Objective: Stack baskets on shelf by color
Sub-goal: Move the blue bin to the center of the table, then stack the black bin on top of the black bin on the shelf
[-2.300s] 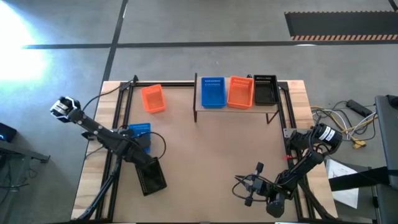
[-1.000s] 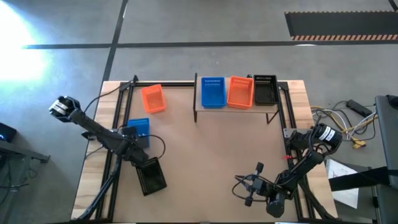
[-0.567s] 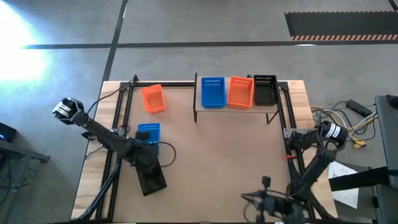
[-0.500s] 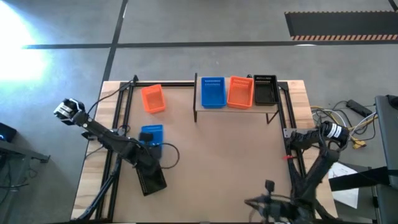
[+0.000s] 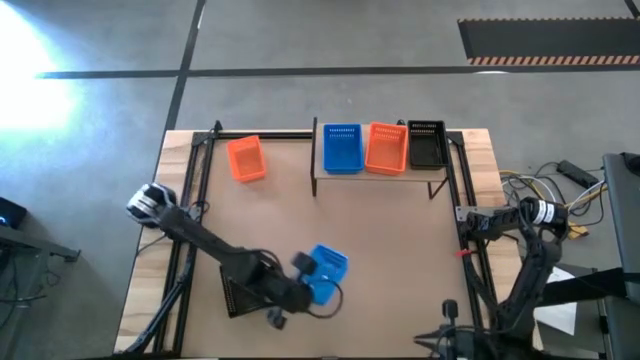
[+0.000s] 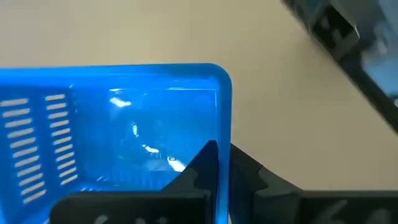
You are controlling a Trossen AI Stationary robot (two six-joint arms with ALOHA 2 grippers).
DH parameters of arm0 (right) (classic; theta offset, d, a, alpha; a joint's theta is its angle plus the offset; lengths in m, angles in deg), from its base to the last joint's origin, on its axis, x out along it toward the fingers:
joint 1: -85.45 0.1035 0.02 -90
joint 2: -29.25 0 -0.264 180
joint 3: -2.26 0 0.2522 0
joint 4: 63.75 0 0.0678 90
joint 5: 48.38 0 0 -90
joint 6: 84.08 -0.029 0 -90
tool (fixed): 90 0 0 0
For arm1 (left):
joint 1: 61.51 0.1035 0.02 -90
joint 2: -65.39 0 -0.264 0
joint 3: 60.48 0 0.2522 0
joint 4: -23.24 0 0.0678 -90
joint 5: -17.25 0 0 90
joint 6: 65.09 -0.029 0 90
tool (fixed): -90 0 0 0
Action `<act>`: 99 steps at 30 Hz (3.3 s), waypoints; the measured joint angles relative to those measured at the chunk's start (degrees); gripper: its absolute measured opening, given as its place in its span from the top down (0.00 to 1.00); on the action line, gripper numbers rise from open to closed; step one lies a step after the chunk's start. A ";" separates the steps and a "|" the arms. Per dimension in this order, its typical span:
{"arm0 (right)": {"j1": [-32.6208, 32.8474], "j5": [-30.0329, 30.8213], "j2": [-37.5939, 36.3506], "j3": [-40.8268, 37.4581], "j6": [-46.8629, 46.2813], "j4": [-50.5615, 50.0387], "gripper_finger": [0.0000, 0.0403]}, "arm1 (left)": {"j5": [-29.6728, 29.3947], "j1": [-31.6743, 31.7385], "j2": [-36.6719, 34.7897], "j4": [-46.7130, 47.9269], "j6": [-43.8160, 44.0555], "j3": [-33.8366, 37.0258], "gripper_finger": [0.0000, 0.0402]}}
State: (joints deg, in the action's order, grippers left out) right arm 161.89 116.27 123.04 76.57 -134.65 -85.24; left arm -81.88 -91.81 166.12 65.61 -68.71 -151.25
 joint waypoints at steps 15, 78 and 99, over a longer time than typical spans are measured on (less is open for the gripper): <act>-8.16 -4.75 0.01 -4.67 -15.83 -11.50 0.96 | -0.47 3.03 14.39 -12.14 -4.83 -7.75 1.00; -25.50 -15.14 5.65 9.84 23.35 -2.50 0.92 | -14.65 -6.22 -6.04 -33.31 41.75 31.98 0.93; -56.93 -59.66 5.54 18.15 55.35 -12.39 0.72 | -26.63 -13.67 -16.20 -8.82 60.11 37.69 0.93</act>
State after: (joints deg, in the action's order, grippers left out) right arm 104.96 56.61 128.58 94.72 -79.30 -97.62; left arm -108.52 -105.48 149.92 56.79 -8.60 -113.56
